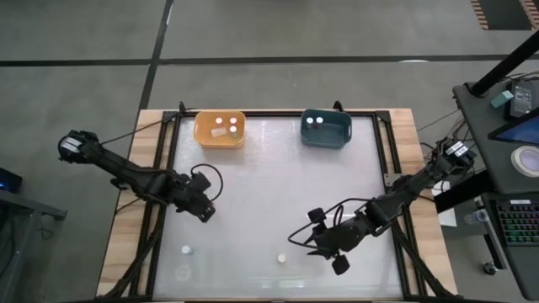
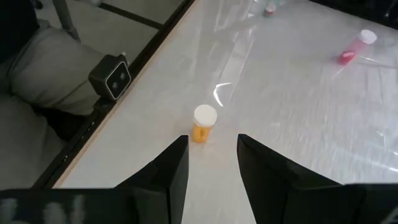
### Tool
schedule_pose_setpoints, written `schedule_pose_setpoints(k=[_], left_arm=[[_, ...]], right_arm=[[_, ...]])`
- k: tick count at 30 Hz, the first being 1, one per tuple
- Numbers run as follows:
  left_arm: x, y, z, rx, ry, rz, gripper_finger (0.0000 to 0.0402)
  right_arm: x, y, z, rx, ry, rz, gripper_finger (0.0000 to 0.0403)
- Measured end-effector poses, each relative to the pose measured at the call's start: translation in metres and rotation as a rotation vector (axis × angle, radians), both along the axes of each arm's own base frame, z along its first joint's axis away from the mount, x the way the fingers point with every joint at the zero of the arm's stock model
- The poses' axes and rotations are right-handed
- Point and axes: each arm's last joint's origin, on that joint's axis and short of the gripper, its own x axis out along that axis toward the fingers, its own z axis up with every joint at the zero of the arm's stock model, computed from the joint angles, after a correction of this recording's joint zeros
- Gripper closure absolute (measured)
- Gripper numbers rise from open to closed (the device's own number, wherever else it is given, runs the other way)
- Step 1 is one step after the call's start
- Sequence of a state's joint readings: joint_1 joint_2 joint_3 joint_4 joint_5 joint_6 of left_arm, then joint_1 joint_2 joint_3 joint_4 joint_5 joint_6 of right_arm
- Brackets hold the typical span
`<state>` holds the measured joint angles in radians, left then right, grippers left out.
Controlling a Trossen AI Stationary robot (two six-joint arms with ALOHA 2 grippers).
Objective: Pick and place medicine bottles into bin by pill shape (circle, oval)
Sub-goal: Put the pink capsule bottle into the blue bin
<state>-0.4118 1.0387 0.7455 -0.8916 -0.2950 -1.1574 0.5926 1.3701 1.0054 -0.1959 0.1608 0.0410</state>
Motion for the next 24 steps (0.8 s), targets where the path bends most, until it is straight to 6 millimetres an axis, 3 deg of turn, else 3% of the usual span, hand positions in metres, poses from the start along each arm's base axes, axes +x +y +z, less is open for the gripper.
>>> schedule_pose_setpoints(k=[15,24], left_arm=[[0.017,-0.002,-0.027,0.071,0.168,0.014,0.0234],[0.017,-0.002,-0.028,0.07,0.167,0.007,0.0172]], right_arm=[[0.0,-0.001,0.0,0.008,0.003,-0.009,0.0275],[0.0,-0.001,0.0,0.007,0.004,-0.009,0.0275]])
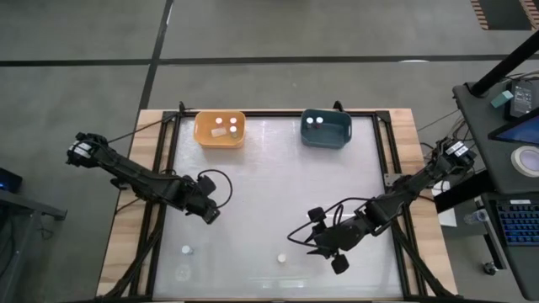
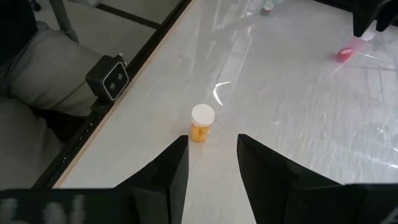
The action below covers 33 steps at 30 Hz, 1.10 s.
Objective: Pick and place medicine bottles into bin by pill shape (circle, oval)
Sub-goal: Put the pink capsule bottle into the blue bin
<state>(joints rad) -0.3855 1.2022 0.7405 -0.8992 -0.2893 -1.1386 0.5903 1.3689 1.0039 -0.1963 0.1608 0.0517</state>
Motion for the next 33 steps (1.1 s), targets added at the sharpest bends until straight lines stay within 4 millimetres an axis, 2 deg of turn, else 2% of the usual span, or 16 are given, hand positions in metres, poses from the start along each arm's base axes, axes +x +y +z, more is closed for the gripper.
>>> schedule_pose_setpoints(k=[4,8,21,26,33], left_arm=[[-0.001,0.0,-0.008,0.012,0.034,0.007,0.0163],[0.001,-0.001,-0.013,0.023,0.058,0.007,0.0178],[0.004,-0.002,-0.014,0.026,0.064,-0.001,0.0301],[0.014,-0.005,-0.01,0.006,-0.027,-0.04,0.0308],[0.039,-0.014,0.011,0.026,-0.252,-0.177,0.0302]], right_arm=[[0.0,0.0,0.0,0.0,0.0,0.0,0.0275],[0.0,0.0,0.0,0.0,0.0,0.0,0.0275],[0.0,0.0,0.0,0.005,0.001,-0.006,0.0275],[0.004,-0.001,-0.008,-0.045,-0.002,-0.076,0.0275],[0.017,-0.007,-0.025,-0.121,-0.019,-0.243,0.0275]])
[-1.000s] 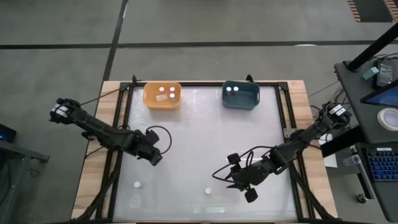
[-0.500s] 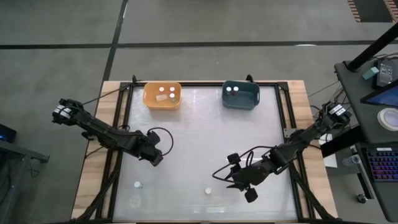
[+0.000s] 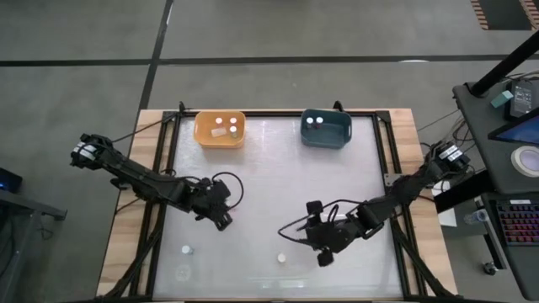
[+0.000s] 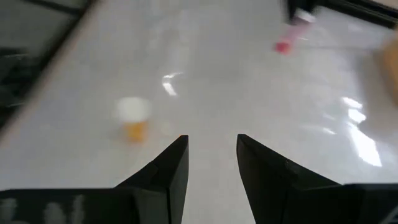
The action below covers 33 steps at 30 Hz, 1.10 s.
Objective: Pick and place medicine bottles into bin by pill shape (circle, oval)
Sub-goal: Put the pink capsule bottle into the blue bin
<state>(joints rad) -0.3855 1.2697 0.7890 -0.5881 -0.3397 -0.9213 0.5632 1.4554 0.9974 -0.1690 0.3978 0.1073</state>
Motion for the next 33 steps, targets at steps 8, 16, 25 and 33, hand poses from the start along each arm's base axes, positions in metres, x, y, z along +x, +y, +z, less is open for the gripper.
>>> schedule_pose_setpoints(k=[8,16,25,33], left_arm=[[0.028,-0.011,0.03,0.092,-0.325,-0.231,0.0301],[0.036,-0.014,0.04,0.182,-0.459,-0.328,0.03],[0.055,-0.022,0.028,0.281,-0.516,-0.417,0.03],[0.058,-0.025,0.023,0.275,-0.503,-0.45,0.03]], right_arm=[[0.024,-0.022,-0.015,0.042,-0.027,-0.235,0.0253],[0.048,-0.028,-0.008,0.056,-0.087,-0.259,0.017],[0.084,-0.016,0.003,-0.018,-0.118,-0.204,0.013],[0.093,-0.014,0.001,-0.049,-0.054,-0.22,0.0172]])
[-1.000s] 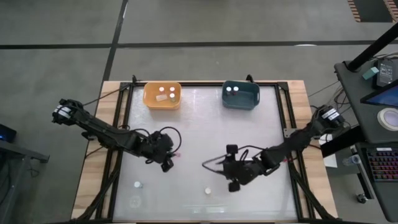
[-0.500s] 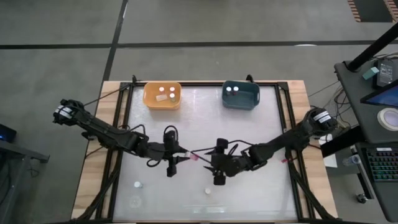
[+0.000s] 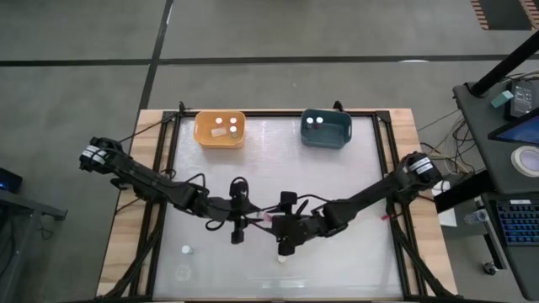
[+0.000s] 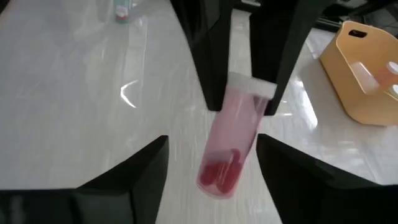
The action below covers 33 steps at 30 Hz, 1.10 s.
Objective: Pick and place medicine bottles into bin by pill shape (circle, oval)
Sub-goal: Put the pink capsule bottle into the blue bin
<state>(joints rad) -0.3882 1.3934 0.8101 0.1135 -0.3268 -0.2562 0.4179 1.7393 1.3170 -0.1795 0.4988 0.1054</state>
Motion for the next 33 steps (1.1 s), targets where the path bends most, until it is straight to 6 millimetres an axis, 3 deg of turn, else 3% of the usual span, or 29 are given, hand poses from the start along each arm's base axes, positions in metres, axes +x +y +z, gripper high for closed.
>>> schedule_pose_setpoints(k=[16,20,26,33], left_arm=[[0.0,-0.002,0.002,-0.017,-0.016,-0.021,0.0299],[-0.001,-0.002,0.003,-0.031,-0.016,-0.02,0.0282],[-0.004,-0.001,0.007,0.017,-0.029,-0.048,0.0221],[-0.027,0.009,0.031,0.16,-0.092,-0.106,0.0188]], right_arm=[[0.002,-0.005,0.002,0.036,-0.014,-0.034,0.0315],[0.001,-0.005,0.002,0.03,-0.012,-0.03,0.0323],[0.001,-0.005,0.001,0.031,-0.003,-0.032,0.0314],[-0.011,-0.017,-0.001,0.01,0.125,-0.083,0.0317]])
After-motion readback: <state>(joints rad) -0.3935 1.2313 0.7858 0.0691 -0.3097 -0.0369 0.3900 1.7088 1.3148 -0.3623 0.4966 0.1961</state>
